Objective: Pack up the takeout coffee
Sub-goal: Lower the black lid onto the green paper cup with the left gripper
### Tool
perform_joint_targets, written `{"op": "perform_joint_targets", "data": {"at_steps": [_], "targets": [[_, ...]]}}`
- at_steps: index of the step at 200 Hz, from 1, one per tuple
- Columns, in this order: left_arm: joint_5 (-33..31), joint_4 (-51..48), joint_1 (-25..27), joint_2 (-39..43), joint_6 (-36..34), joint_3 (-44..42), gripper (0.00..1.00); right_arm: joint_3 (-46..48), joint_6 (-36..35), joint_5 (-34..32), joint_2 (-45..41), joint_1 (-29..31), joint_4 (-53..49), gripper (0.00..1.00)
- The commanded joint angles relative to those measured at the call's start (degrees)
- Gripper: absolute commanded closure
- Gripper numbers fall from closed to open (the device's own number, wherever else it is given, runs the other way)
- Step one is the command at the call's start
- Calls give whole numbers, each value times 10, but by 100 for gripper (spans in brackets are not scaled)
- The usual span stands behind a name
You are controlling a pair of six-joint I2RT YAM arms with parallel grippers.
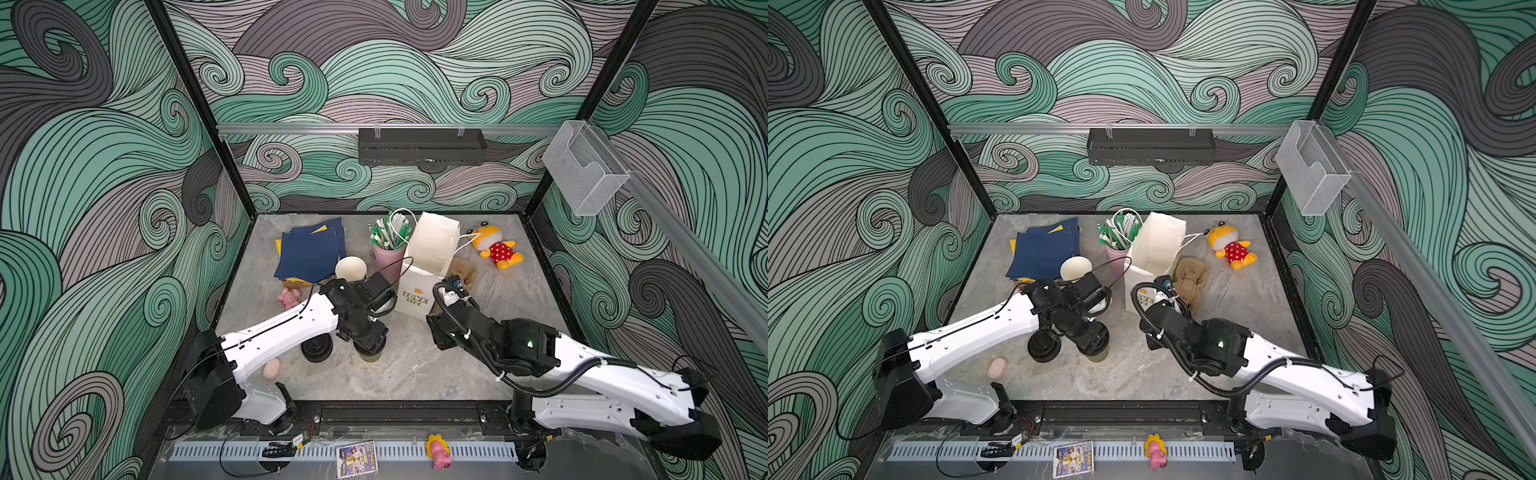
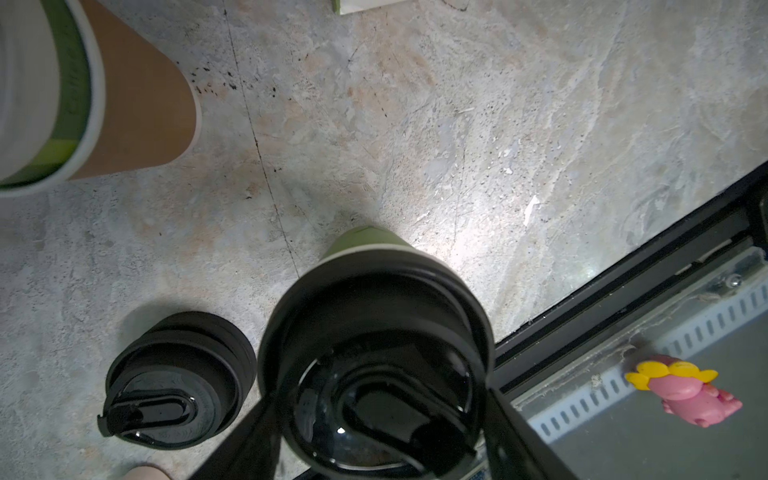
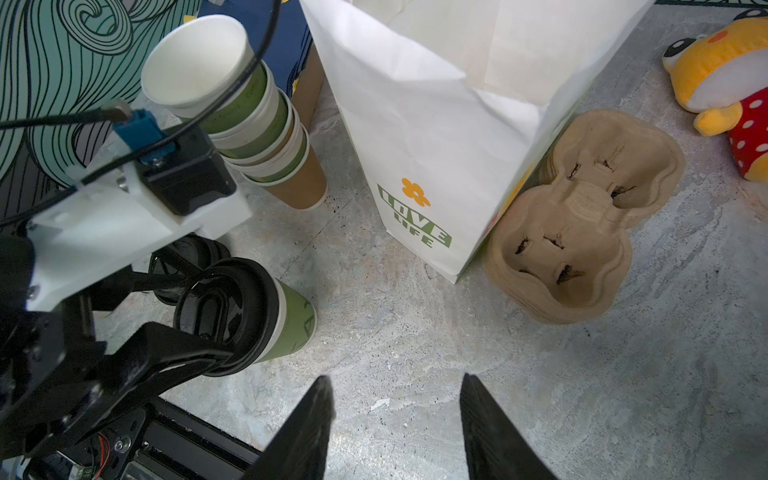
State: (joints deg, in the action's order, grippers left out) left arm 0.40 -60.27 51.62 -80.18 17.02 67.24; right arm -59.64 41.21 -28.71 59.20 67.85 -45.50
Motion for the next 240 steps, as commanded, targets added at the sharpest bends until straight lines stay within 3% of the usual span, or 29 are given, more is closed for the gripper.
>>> {"op": "perform_joint_targets", "data": {"at_steps": [1, 124, 188, 240], "targets": [[-9, -6, 4, -9, -4, -4, 30, -6, 15, -13, 6, -3, -10, 48], [0, 4, 4, -38, 2, -19, 28, -6, 24, 0, 13, -3, -11, 48], [0, 40, 3, 21, 12, -11, 10, -10, 25, 13, 13, -3, -15, 48], [14, 61, 3, 44, 13, -9, 5, -5, 33, 15, 10, -3, -17, 48]]}}
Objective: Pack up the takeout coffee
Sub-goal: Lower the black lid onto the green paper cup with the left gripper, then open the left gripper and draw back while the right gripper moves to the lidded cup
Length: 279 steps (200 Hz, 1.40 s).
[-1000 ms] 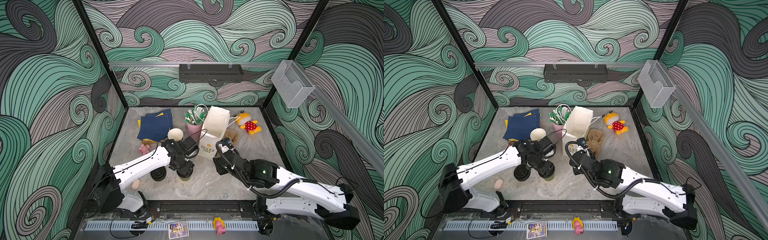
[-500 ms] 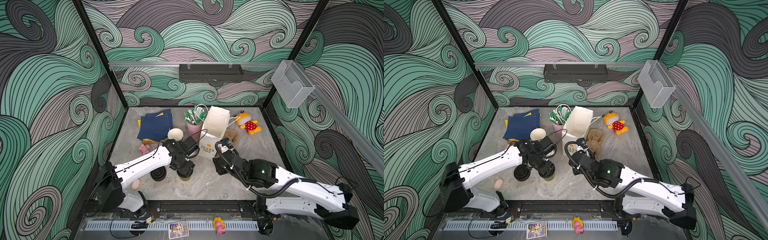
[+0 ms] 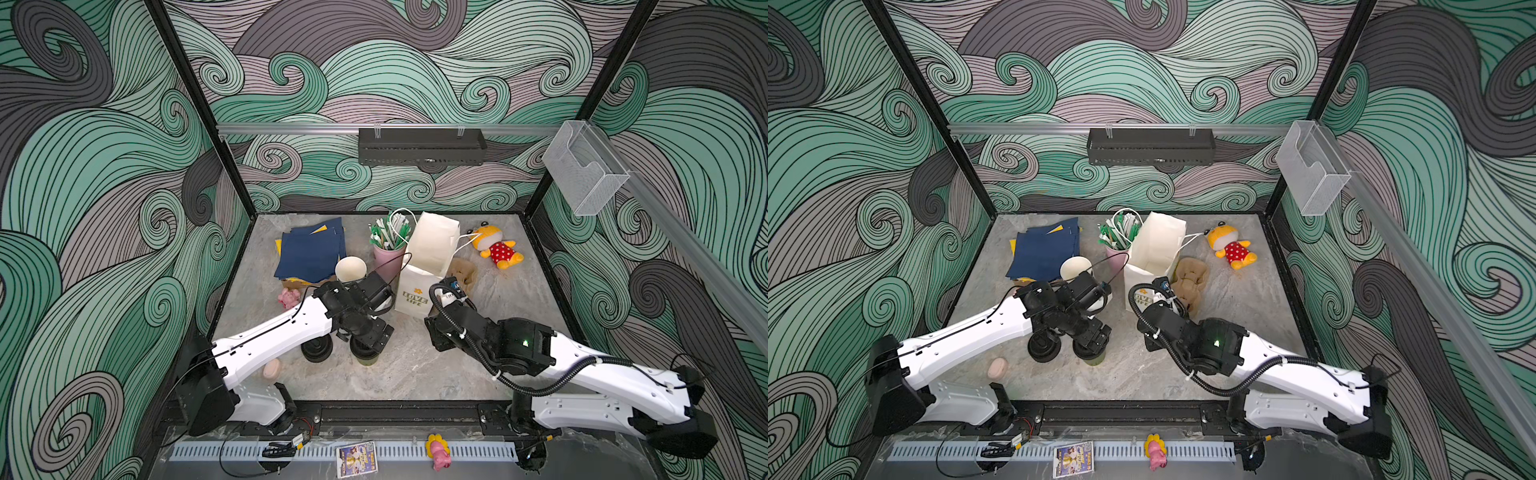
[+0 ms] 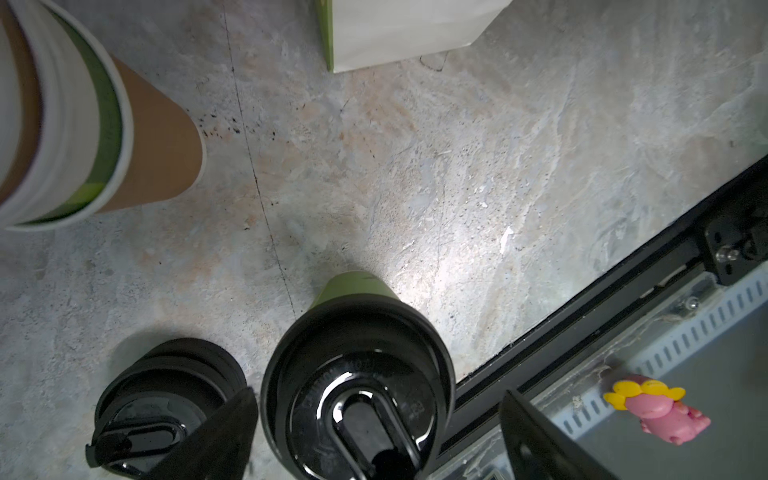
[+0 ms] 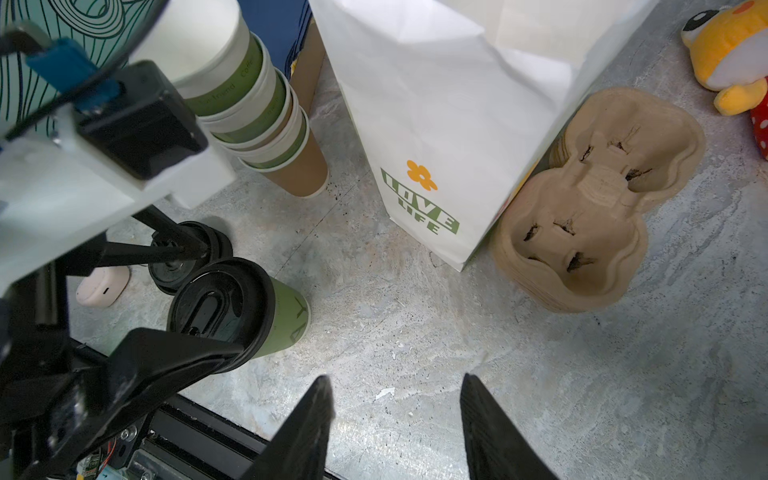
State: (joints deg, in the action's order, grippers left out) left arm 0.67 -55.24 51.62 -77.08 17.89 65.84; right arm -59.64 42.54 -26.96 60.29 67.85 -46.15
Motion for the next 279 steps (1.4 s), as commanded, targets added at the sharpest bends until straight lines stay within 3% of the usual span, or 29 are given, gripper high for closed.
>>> {"op": "perform_joint_targets", "data": {"at_steps": [1, 25, 49, 64, 93, 117, 137, 167, 200, 218, 240, 279], "targets": [[11, 11, 3, 14, 4, 5, 5, -4, 20, -3, -1, -3, -11, 48], [17, 3, 3, 47, 14, 12, 4, 0, 25, 14, -3, -3, -11, 48], [11, 55, 3, 134, 39, -14, 4, 4, 23, 59, 0, -2, -10, 49], [-41, 87, 3, 196, 102, -52, 6, 0, 23, 97, 10, -3, -8, 48], [-125, 60, 2, 291, 240, -98, 10, -17, 33, 186, 50, -3, 10, 49], [-110, 23, -2, 332, 331, -125, 21, -37, 54, 236, 94, -3, 33, 49], [-77, 12, -7, 350, 380, -138, 18, -89, 62, 240, 132, -4, 2, 48], [-63, 42, -7, 381, 409, -177, 13, -89, 140, 198, 147, -4, -15, 47], [-81, 4, -11, 420, 414, -190, 10, -40, 152, 204, 132, -4, 85, 48], [-45, 23, -21, 432, 416, -201, 15, -45, 155, 233, 144, -4, 76, 49], [-27, 42, -34, 389, 421, -217, 30, -26, 170, 248, 140, -3, 72, 56], [-40, 28, -39, 350, 427, -201, 37, -29, 136, 261, 145, -8, 53, 57]]}}
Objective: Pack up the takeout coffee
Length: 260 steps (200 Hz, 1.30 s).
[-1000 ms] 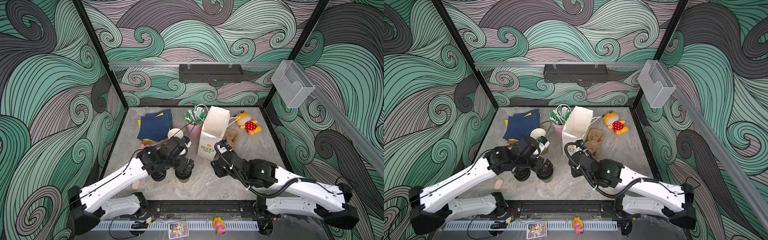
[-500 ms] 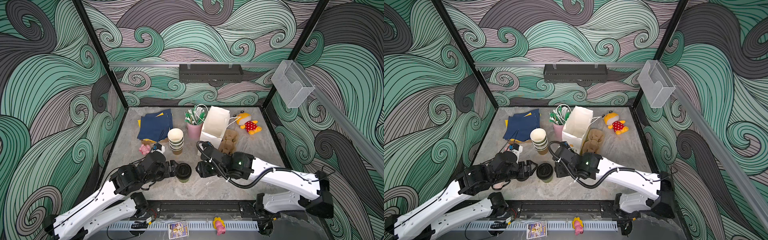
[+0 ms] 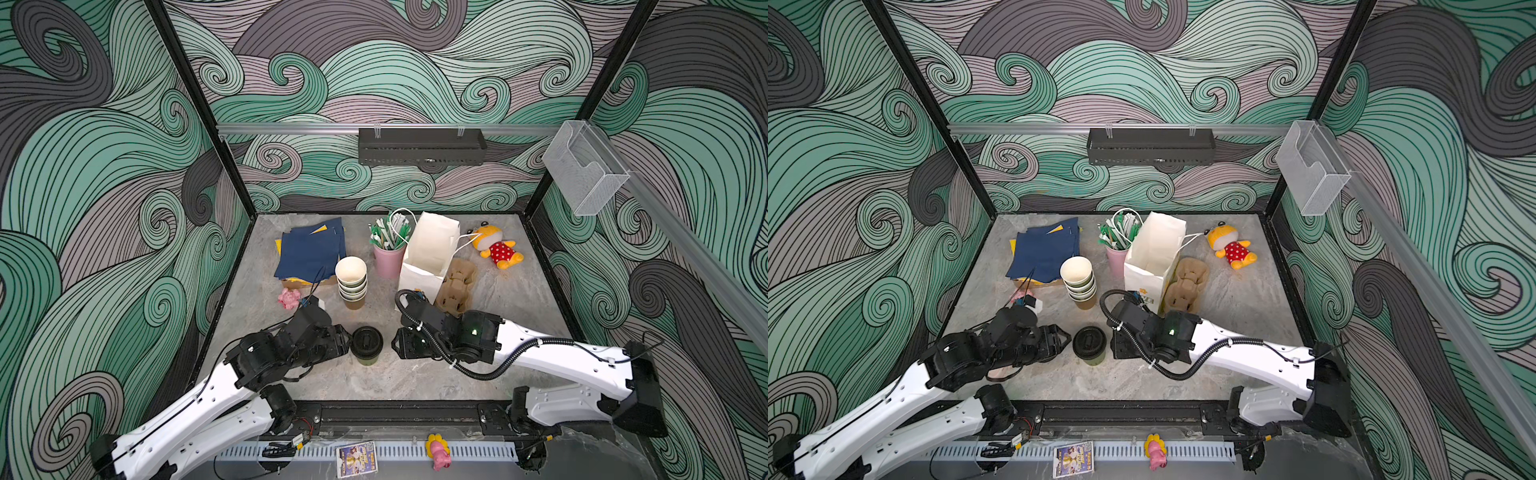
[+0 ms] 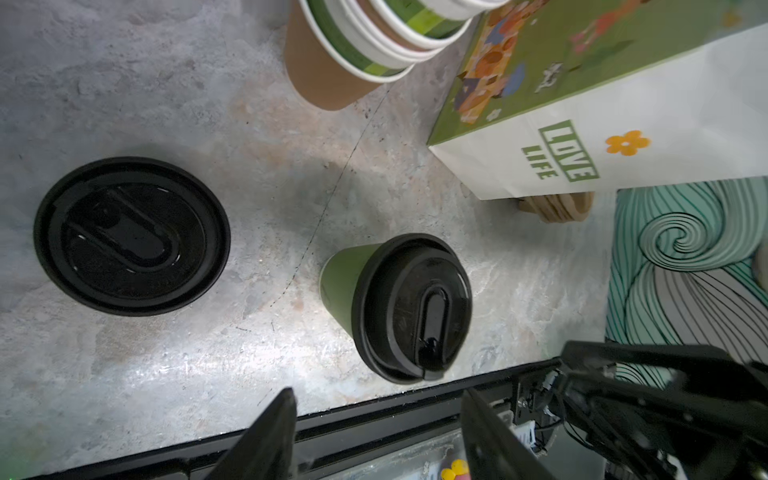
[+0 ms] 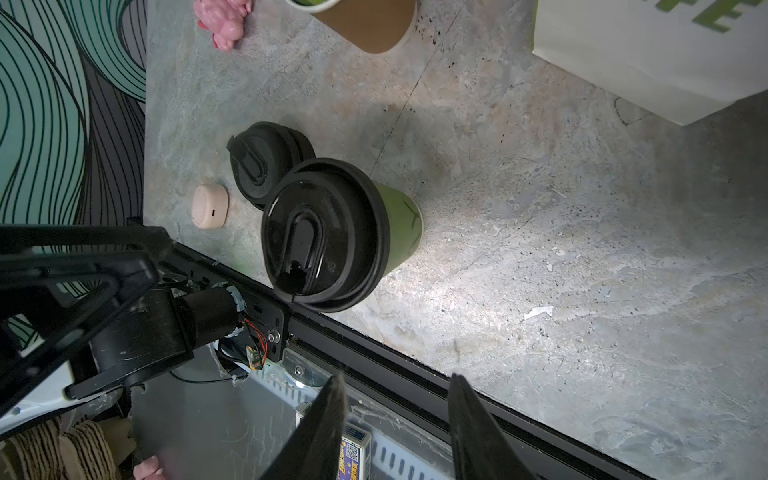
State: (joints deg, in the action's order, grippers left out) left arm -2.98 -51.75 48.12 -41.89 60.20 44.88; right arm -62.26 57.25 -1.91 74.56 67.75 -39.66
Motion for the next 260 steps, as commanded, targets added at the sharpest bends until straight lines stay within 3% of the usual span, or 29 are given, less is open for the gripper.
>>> {"op": "perform_joint_targets", "data": {"at_steps": [1, 26, 41, 57, 83, 113, 170, 260], "targets": [[-3, -7, -4, -1, 5, 8, 37, -2, -12, 10, 3, -7, -11, 57], [25, 16, -4, 34, 22, -28, 38, -9, -45, 31, 36, -10, 14, 56], [6, 24, -4, 56, 16, -32, 38, -19, -60, 49, 61, -12, 29, 56], [-15, -1, -4, 34, -10, -1, 38, -28, -67, 68, 84, -17, 33, 56], [8, 30, -5, -16, -45, 16, 34, -33, -78, 107, 103, -28, 37, 56], [3, 57, -9, -42, -53, 11, 34, -20, -79, 106, 96, -36, 40, 56], [60, 120, -38, -65, -57, -31, 35, -4, -81, 113, 100, -43, 72, 56], [85, 131, -59, -77, -65, -55, 40, -3, -82, 104, 113, -45, 63, 57]]}}
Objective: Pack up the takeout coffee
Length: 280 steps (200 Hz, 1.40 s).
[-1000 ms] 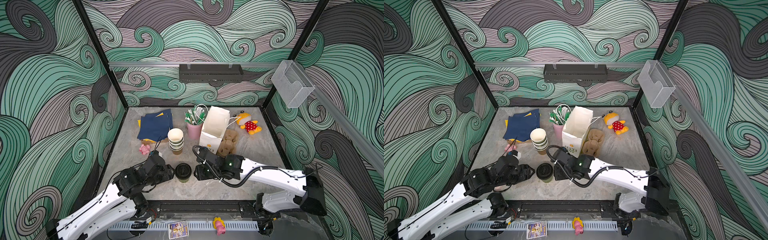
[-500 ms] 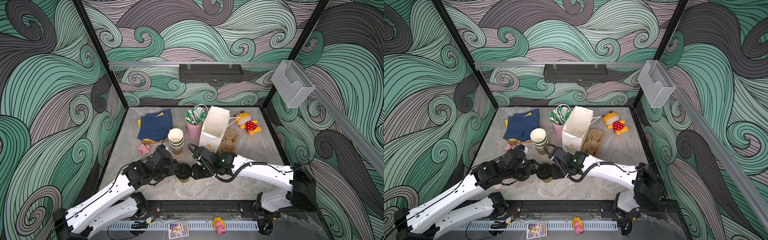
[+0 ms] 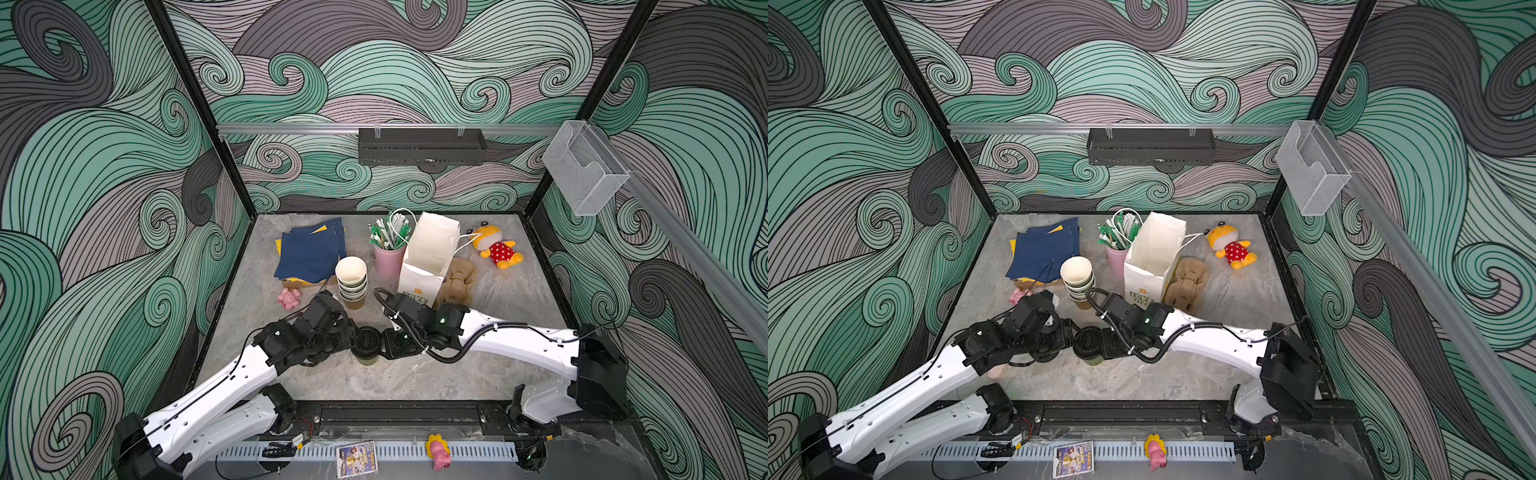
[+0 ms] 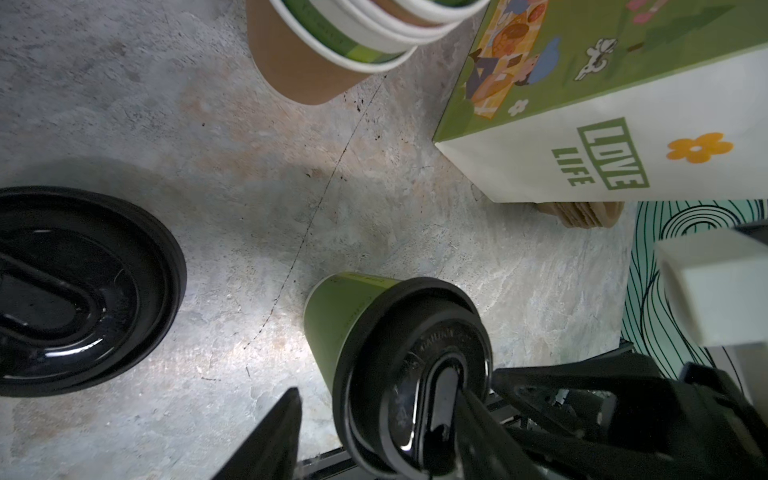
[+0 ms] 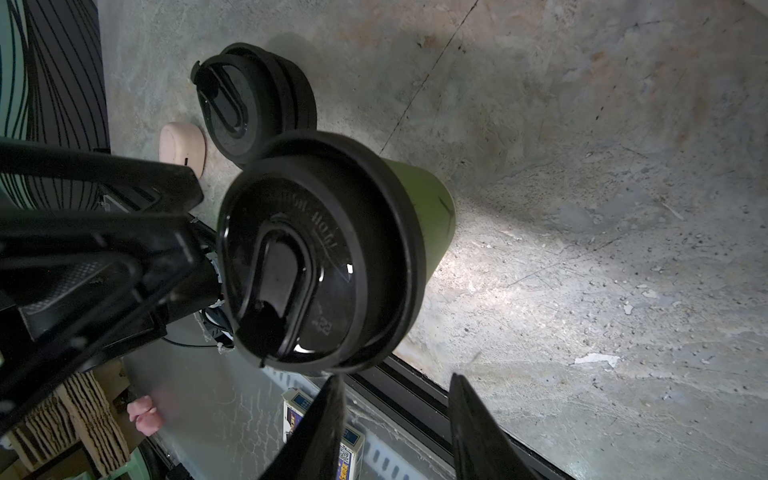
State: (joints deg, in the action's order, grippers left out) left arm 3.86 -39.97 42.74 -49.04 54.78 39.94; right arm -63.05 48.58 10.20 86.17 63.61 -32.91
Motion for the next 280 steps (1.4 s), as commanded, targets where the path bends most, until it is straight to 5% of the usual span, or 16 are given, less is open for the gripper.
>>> {"op": "perform_joint_targets", "data": {"at_steps": [1, 280], "targets": [[16, 13, -6, -6, -11, -6, 40, 5, 5, -17, -3, -4, -4, 57], [13, -21, -12, -91, -41, -19, 56, -25, -10, -89, 110, -4, -153, 68]]}}
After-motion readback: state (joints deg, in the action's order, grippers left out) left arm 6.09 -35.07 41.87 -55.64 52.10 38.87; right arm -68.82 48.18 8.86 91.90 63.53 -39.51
